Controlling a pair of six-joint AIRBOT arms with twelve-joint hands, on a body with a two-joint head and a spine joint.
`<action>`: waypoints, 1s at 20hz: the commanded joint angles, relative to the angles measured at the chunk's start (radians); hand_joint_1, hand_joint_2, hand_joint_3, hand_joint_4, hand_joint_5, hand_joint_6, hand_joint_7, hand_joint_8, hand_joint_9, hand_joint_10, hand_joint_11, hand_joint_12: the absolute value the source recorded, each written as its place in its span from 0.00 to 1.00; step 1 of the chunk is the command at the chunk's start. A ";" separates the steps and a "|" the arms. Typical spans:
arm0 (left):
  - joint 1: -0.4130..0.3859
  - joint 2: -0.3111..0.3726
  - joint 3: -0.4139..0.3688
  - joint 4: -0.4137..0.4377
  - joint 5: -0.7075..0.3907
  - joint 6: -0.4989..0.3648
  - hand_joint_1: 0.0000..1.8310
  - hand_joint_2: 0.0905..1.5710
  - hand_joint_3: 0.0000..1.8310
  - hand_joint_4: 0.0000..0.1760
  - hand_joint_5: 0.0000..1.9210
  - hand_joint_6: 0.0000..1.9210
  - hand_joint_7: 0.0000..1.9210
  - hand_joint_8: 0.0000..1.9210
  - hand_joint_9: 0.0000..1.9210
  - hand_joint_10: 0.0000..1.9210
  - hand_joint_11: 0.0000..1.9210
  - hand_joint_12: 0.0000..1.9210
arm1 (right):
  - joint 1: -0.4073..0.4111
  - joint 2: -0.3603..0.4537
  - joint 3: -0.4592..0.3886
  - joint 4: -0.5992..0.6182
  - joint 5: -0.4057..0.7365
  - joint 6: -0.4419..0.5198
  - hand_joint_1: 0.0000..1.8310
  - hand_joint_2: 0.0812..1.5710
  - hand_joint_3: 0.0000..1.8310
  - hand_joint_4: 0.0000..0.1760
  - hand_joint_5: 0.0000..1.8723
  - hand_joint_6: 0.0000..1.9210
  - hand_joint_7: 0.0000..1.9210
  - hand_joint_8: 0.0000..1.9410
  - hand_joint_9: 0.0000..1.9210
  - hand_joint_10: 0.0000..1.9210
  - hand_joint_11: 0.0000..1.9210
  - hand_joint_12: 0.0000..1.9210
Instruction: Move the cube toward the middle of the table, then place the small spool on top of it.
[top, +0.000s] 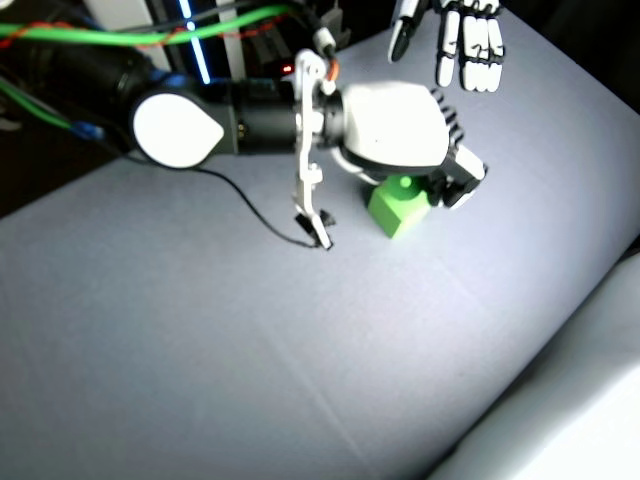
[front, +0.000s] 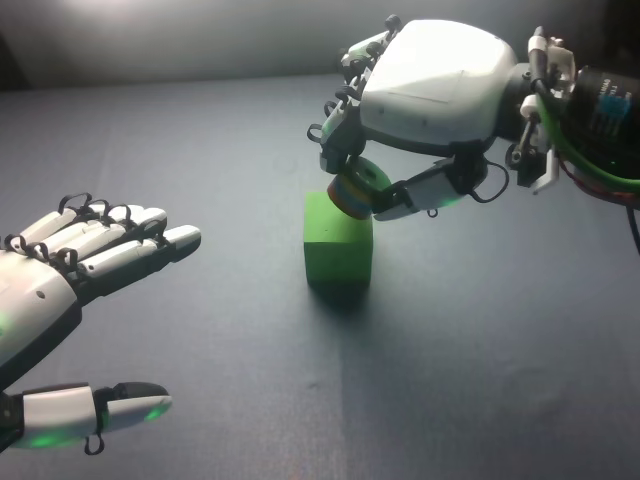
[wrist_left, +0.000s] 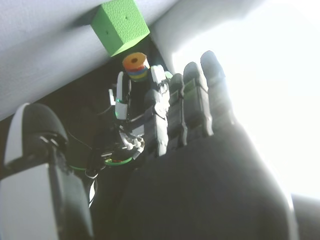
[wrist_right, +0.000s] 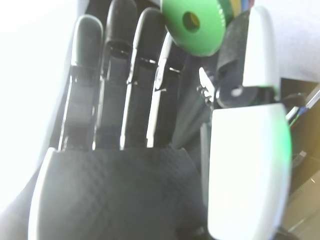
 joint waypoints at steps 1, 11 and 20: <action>-0.002 -0.002 0.005 0.005 -0.118 -0.006 0.39 0.63 0.00 0.80 0.12 0.00 0.08 0.00 0.07 0.00 0.00 0.21 | 0.013 -0.007 0.004 0.031 0.094 -0.003 0.69 0.62 0.00 0.16 0.70 0.21 0.62 0.33 0.61 0.05 0.28 0.64; -0.002 -0.003 0.008 0.005 -0.119 -0.014 0.39 0.63 0.00 0.79 0.12 0.00 0.09 0.00 0.07 0.00 0.00 0.20 | 0.014 -0.048 0.029 0.031 0.064 -0.003 0.70 0.61 0.00 0.00 0.69 0.17 0.68 0.28 0.70 0.03 0.41 0.66; -0.002 -0.006 0.009 0.005 -0.121 -0.019 0.39 0.63 0.00 0.80 0.13 0.00 0.09 0.00 0.08 0.00 0.01 0.21 | 0.014 -0.047 0.026 0.030 0.064 -0.003 0.56 0.56 0.00 0.00 0.48 0.01 0.51 0.01 0.57 0.00 0.35 0.58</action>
